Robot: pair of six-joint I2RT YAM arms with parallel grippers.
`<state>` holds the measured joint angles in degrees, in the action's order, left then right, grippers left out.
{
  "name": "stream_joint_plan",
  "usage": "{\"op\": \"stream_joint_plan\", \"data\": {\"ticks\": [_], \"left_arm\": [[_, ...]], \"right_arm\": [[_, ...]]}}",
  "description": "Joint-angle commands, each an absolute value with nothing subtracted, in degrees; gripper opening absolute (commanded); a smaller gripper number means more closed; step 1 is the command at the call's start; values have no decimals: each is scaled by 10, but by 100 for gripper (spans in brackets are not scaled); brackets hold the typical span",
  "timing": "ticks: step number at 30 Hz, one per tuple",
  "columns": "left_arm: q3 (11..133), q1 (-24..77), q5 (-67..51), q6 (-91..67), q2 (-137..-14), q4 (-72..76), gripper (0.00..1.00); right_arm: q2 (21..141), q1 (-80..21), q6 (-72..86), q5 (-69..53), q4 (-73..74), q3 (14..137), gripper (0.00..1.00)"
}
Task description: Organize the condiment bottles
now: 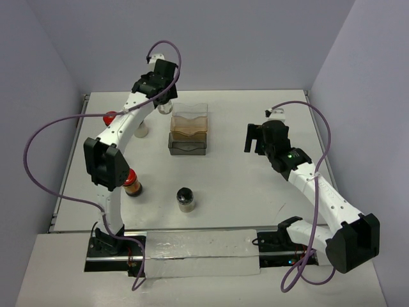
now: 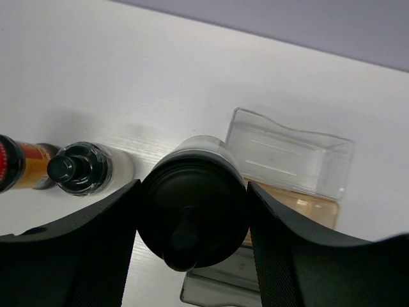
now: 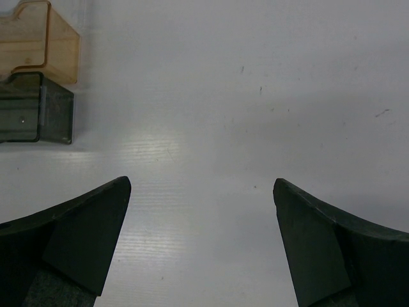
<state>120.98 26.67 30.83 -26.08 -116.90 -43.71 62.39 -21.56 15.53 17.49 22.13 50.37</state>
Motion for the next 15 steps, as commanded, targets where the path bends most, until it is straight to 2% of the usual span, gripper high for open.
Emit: {"op": "stream_joint_plan", "data": {"ticks": [1, 6, 15], "left_arm": [[1283, 293, 296, -238, -1150, -413, 10], [1362, 315, 284, -222, -1197, -400, 10], [1387, 329, 235, -234, -1269, -341, 10]], "right_arm": [[592, -221, 155, 206, 221, 524, 100], [558, -221, 155, 232, 235, 516, 100], [507, -221, 155, 248, 256, 504, 100]]}}
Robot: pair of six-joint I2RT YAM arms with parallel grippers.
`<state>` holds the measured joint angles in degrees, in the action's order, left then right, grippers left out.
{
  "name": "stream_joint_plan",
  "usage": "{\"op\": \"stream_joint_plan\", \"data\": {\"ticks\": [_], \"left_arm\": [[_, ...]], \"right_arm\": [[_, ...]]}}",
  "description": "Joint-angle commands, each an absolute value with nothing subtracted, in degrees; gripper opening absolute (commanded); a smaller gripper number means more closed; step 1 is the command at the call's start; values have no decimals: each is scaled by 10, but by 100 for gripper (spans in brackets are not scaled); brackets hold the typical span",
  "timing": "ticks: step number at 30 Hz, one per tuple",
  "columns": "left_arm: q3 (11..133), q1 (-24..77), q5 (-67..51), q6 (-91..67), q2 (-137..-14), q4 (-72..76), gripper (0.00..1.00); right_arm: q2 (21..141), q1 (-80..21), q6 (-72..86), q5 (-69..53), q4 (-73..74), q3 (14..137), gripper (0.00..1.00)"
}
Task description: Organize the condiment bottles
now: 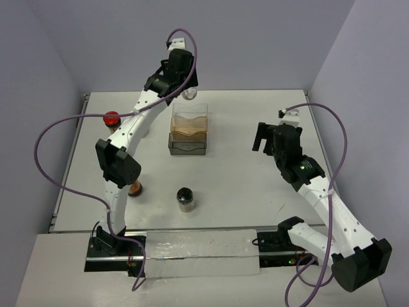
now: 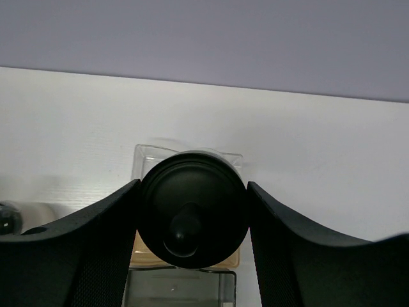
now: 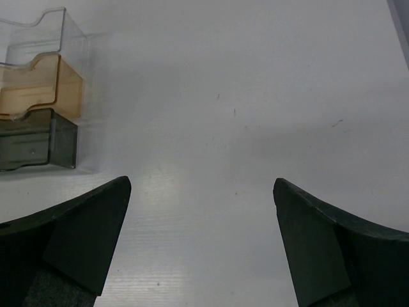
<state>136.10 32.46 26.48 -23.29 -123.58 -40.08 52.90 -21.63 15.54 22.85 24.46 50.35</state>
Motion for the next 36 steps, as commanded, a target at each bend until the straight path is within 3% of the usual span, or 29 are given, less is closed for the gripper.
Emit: {"op": "stream_joint_plan", "data": {"ticks": [1, 17, 36], "left_arm": [[1388, 329, 233, -236, -1273, -338, 10], [1404, 330, 194, -251, -1370, -286, 10], [1362, 330, 199, -236, -1392, -281, 10]], "right_arm": [[506, -221, 155, 246, 257, 504, 100], [518, -221, 155, 233, 259, 494, 100], [535, -221, 155, 221, 246, 488, 100]]}}
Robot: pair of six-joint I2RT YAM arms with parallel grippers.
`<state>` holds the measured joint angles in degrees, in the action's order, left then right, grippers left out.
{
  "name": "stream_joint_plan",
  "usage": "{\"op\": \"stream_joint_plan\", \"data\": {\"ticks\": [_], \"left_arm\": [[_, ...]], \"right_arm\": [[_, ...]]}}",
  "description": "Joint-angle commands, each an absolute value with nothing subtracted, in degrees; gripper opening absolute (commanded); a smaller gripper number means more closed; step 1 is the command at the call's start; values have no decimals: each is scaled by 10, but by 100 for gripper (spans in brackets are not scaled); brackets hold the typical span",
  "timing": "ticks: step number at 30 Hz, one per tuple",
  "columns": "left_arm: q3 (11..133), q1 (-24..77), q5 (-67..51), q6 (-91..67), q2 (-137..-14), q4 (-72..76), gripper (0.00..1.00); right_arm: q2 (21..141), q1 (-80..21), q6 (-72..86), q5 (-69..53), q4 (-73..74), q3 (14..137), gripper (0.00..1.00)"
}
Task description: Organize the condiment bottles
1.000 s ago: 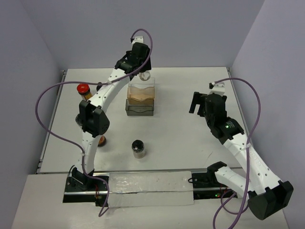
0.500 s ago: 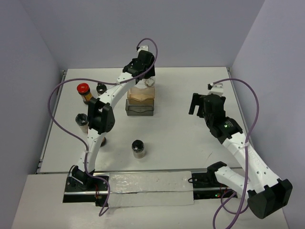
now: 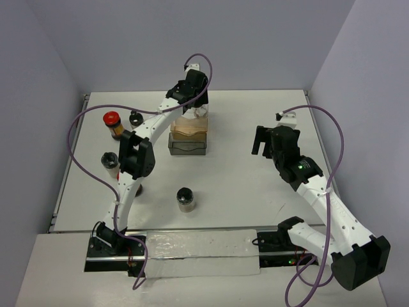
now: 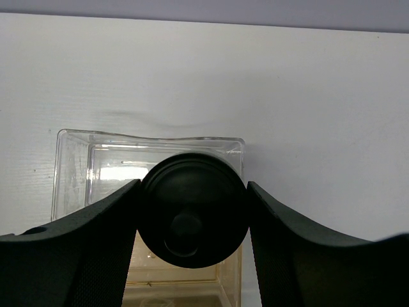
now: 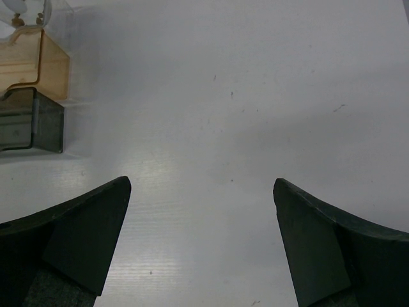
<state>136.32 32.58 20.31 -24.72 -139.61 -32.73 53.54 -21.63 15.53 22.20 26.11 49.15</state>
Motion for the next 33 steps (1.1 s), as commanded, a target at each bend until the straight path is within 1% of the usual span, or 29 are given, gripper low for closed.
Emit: {"op": "stream_joint_plan", "data": {"ticks": [1, 6, 7, 10, 11, 12, 13, 14, 15, 16, 18, 20, 24, 28, 31, 33], "left_arm": [[1357, 330, 198, -235, -1392, -280, 10], [1351, 330, 193, -229, -1400, -285, 11], [1351, 330, 192, -228, -1401, -286, 13], [1348, 330, 186, -224, -1403, -289, 28], [1345, 330, 183, -223, -1403, -288, 41], [1343, 330, 180, -221, -1403, -288, 52], [1341, 330, 176, -220, -1403, -289, 67], [1341, 330, 173, -219, -1402, -290, 75], [1341, 330, 170, -219, -1401, -290, 81], [1341, 330, 166, -219, -1399, -290, 90], [1341, 330, 165, -218, -1397, -292, 96], [1341, 330, 164, -217, -1389, -294, 99], [1339, 332, 173, -227, -1357, -292, 100], [1337, 333, 185, -230, -1298, -299, 100], [1295, 331, 237, -220, -1236, -302, 99], [1239, 327, 277, -215, -1183, -302, 99]], "right_arm": [[536, -221, 155, 221, 245, 487, 100], [535, -221, 155, 219, 246, 487, 100], [534, -221, 155, 220, 246, 488, 100], [533, -221, 155, 219, 246, 487, 100], [531, -221, 155, 219, 246, 488, 100], [530, -221, 155, 219, 247, 487, 100], [529, -221, 155, 218, 247, 487, 100], [528, -221, 155, 218, 248, 487, 100], [527, -221, 155, 219, 249, 486, 100], [527, -221, 155, 219, 249, 486, 100], [526, -221, 155, 219, 250, 487, 100], [522, -221, 155, 219, 252, 488, 100], [518, -221, 155, 215, 254, 488, 100], [514, -221, 155, 213, 251, 487, 100], [512, -221, 155, 211, 251, 488, 100], [508, -221, 155, 211, 248, 486, 100]]}}
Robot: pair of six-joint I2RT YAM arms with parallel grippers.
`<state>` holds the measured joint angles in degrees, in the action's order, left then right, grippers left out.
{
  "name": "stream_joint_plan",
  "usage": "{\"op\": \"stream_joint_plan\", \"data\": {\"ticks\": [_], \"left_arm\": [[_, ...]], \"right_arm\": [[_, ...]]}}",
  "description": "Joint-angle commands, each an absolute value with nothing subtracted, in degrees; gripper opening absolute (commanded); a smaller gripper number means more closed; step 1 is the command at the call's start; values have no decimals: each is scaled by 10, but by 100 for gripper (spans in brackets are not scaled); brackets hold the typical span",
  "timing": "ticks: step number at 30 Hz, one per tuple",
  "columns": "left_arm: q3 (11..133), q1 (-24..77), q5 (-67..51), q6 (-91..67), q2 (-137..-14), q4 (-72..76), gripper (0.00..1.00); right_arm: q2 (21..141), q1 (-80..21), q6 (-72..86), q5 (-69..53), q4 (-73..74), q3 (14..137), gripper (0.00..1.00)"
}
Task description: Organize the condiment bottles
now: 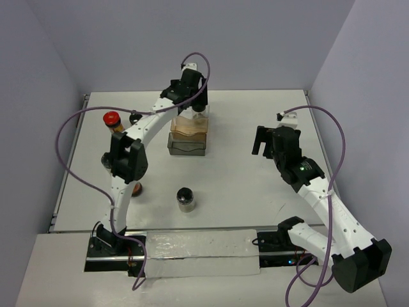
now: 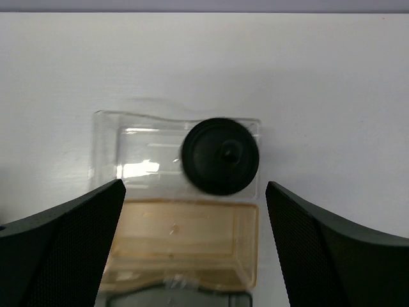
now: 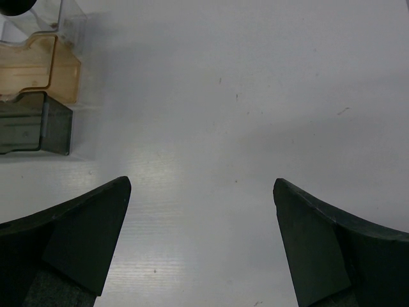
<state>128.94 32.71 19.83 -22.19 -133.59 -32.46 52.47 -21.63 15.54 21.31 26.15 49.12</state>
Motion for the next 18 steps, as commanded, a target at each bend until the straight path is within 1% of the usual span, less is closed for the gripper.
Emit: {"op": "stream_joint_plan", "data": {"ticks": [1, 5, 10, 13, 18], "left_arm": [[1221, 323, 292, -216, -1153, -308, 100], [1128, 269, 342, -243, -1089, -357, 99], [1056, 181, 355, -307, -1074, -406, 99], [1049, 162, 372, -321, -1088, -415, 99], [1066, 141, 361, -348, -1129, -438, 98]], "right_arm": [[504, -222, 155, 210, 244, 484, 100], [501, -220, 155, 203, 233, 474, 100], [512, -221, 155, 190, 221, 469, 100], [517, -221, 155, 189, 218, 468, 100], [518, -221, 155, 195, 223, 471, 100]]}}
